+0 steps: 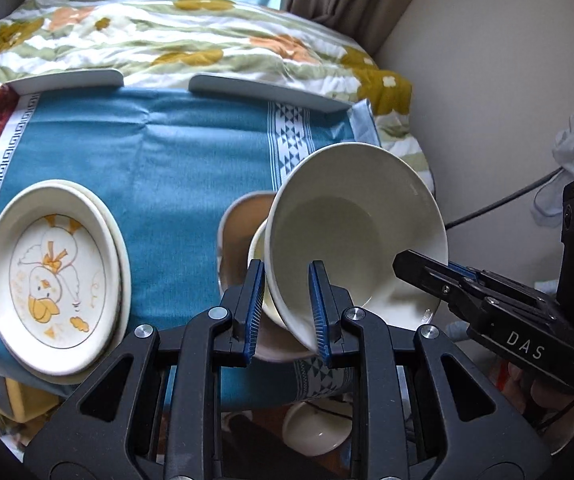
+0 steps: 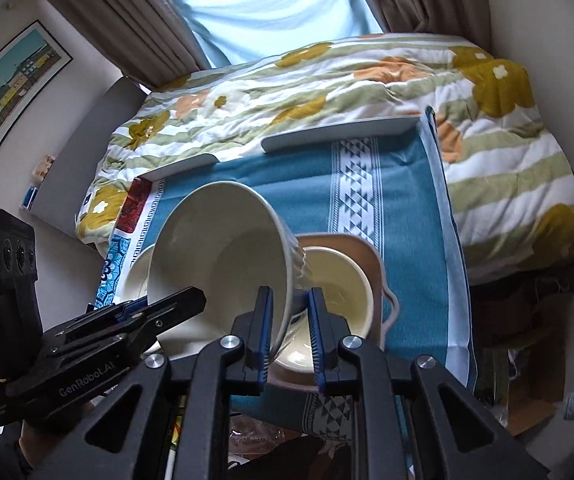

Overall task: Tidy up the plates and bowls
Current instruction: 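Lower the small white bowl into the cream bowl and open right gripper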

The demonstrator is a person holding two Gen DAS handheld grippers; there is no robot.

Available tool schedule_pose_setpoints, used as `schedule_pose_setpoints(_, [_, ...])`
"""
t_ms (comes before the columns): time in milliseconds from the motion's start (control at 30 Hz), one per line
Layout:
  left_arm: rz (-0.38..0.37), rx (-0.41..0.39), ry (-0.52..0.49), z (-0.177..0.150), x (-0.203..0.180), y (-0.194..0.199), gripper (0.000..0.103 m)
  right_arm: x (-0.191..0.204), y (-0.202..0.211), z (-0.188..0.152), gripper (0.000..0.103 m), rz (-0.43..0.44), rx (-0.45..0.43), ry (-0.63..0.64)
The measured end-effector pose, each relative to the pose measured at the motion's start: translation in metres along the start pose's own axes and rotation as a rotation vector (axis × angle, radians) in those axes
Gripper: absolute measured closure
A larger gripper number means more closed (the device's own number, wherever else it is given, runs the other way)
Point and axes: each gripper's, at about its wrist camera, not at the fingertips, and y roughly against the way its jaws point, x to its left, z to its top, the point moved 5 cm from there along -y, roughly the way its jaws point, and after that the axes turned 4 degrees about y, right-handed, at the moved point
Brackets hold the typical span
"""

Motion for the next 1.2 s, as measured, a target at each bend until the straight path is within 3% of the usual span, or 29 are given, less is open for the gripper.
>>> schedule_pose_setpoints(167, [0.036, 0.062, -0.049, -0.006, 0.005, -0.034, 0.083, -0.019, -0.019, -0.019, 0.087, -0.018, 0.024, -0.067])
schedule_pose_setpoints(500, [0.106, 0.1, -0.152, 0.002, 0.007, -0.064, 0.083, -0.034, -0.036, -0.03, 0.087, -0.063, 0.034, -0.097])
schedule_pose_setpoints(1200, [0.22, 0.089, -0.285, 0.011, -0.002, -0.073, 0.083, -0.039, -0.045, -0.03, 0.087, -0.091, 0.093, -0.109])
